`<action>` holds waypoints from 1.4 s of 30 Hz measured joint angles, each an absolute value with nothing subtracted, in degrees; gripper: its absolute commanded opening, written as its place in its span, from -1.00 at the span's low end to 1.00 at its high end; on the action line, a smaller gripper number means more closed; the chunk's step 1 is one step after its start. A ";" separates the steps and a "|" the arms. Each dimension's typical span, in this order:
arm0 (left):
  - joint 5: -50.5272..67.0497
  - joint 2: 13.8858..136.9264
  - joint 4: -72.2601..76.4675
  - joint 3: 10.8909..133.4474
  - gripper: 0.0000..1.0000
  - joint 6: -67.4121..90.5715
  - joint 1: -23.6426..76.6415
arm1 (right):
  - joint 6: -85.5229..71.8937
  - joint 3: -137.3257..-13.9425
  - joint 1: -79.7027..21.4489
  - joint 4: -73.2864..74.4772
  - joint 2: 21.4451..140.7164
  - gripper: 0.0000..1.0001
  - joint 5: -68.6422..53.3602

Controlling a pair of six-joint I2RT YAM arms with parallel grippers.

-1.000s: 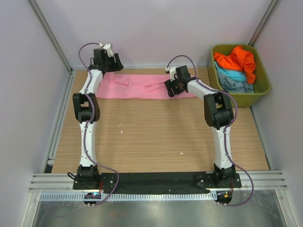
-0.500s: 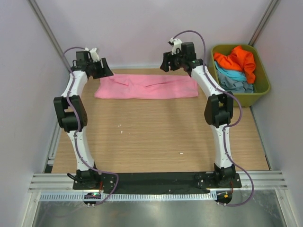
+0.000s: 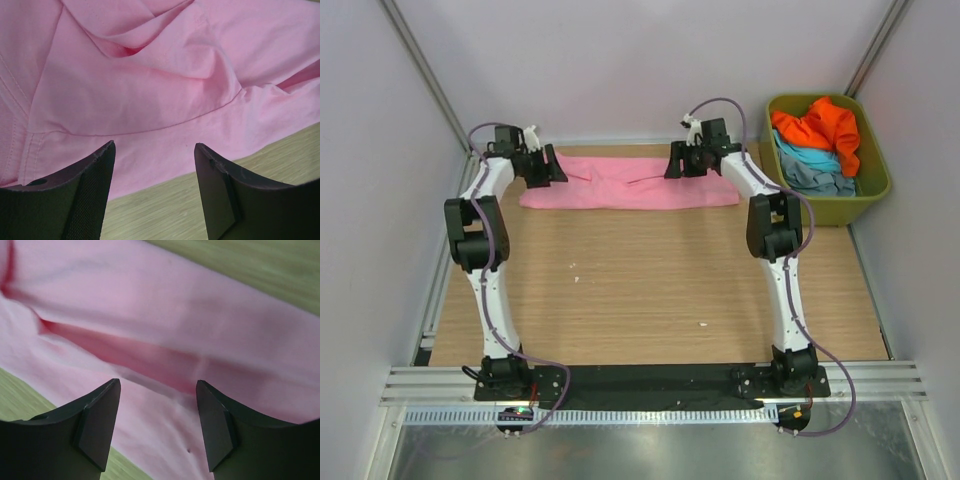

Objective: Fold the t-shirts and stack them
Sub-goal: Fold the tshirt

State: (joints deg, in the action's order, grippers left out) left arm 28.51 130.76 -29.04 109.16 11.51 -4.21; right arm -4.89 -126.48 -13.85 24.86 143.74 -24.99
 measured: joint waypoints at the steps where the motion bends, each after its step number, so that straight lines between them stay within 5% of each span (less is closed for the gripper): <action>1: 28.51 131.09 -29.06 109.19 0.33 11.51 -4.21 | -4.62 -125.40 -13.32 25.19 143.74 0.36 -24.67; 15: 28.73 133.58 -27.09 106.65 0.28 11.81 -4.25 | 1.69 -117.30 -11.22 23.70 140.57 0.36 -20.03; 42: 25.21 107.83 -37.06 74.76 0.26 13.13 -4.21 | 4.43 -92.95 -14.83 31.00 122.39 0.37 -17.37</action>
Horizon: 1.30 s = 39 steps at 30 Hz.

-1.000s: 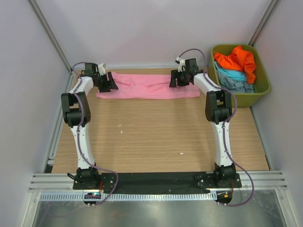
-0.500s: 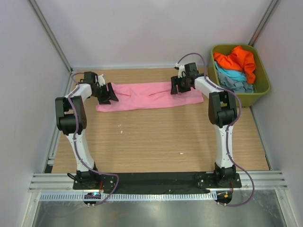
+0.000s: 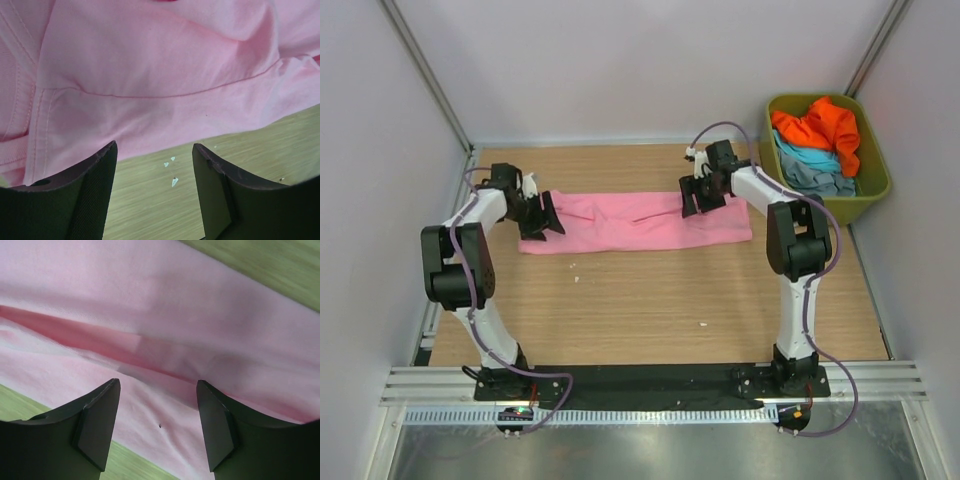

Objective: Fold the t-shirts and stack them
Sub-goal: Fold the tshirt

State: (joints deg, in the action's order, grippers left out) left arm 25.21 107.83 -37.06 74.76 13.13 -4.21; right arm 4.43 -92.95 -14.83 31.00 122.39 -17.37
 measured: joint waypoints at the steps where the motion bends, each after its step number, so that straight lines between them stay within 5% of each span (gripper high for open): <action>1: 25.04 106.96 -37.17 74.78 0.27 13.13 -4.21 | 4.64 -94.04 -14.83 31.86 122.39 0.37 -17.08; 14: 22.98 103.33 -36.21 78.59 0.25 12.80 -5.04 | 2.28 -136.79 -16.91 31.46 141.23 0.24 -30.76; 24: 25.12 101.71 -35.20 73.49 0.18 12.80 -6.13 | -6.04 -136.62 -20.91 29.91 150.54 0.25 -38.92; 39: 31.03 123.74 -33.61 98.59 0.11 9.19 -3.38 | 3.31 -122.39 -19.29 32.77 140.42 0.31 -33.85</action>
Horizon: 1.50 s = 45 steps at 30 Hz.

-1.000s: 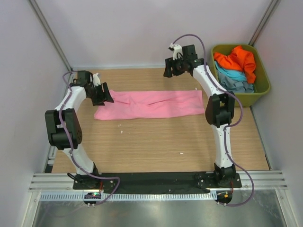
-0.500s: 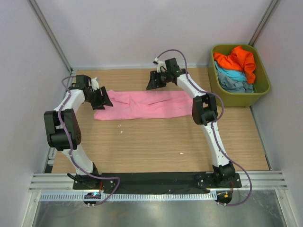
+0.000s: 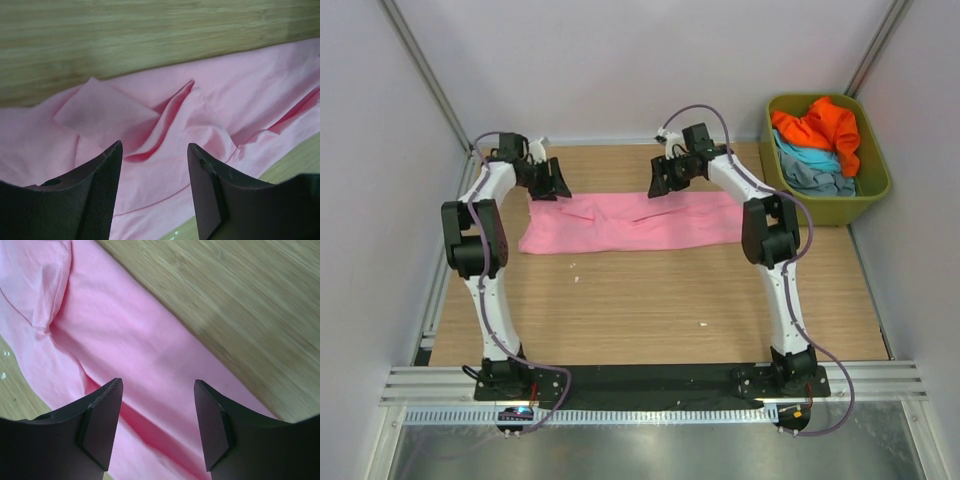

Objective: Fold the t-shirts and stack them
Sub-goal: Fold the tshirt

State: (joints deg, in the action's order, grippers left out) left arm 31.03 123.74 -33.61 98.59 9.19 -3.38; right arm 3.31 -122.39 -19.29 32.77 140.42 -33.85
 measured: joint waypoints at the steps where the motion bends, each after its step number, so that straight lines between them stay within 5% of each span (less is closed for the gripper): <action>1: 30.83 124.81 -34.41 100.62 0.11 8.16 -2.76 | 4.34 -120.40 -18.94 32.86 138.41 0.30 -33.26; 14: 24.82 141.84 -55.13 138.96 0.02 -12.19 3.84 | 11.60 -103.37 -13.28 35.18 120.60 0.33 -29.15; 35: 17.96 142.56 -68.31 135.81 0.11 -27.94 7.57 | 13.45 -97.36 -11.40 37.32 122.19 0.33 -25.98; 45: 18.46 142.78 -70.02 135.39 -0.03 -27.64 7.60 | 13.67 -96.68 -11.40 37.32 122.65 0.33 -25.28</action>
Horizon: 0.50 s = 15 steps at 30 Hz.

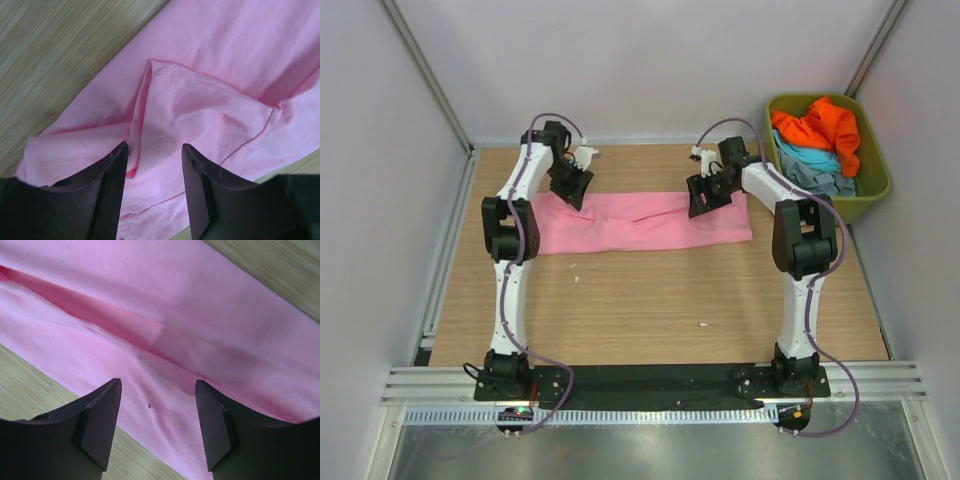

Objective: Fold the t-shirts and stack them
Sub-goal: Fold the tshirt

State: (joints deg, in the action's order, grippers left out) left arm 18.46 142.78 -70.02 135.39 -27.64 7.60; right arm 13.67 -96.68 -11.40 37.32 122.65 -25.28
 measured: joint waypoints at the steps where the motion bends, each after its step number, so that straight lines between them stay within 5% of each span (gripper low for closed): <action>1: 18.59 142.87 -70.24 135.39 -0.06 -27.59 7.60 | 13.67 -96.68 -11.40 37.32 122.65 0.33 -25.19; 15: 19.53 144.51 -70.54 135.39 -0.48 -26.98 7.60 | 13.72 -96.42 -11.40 37.26 122.65 0.34 -24.25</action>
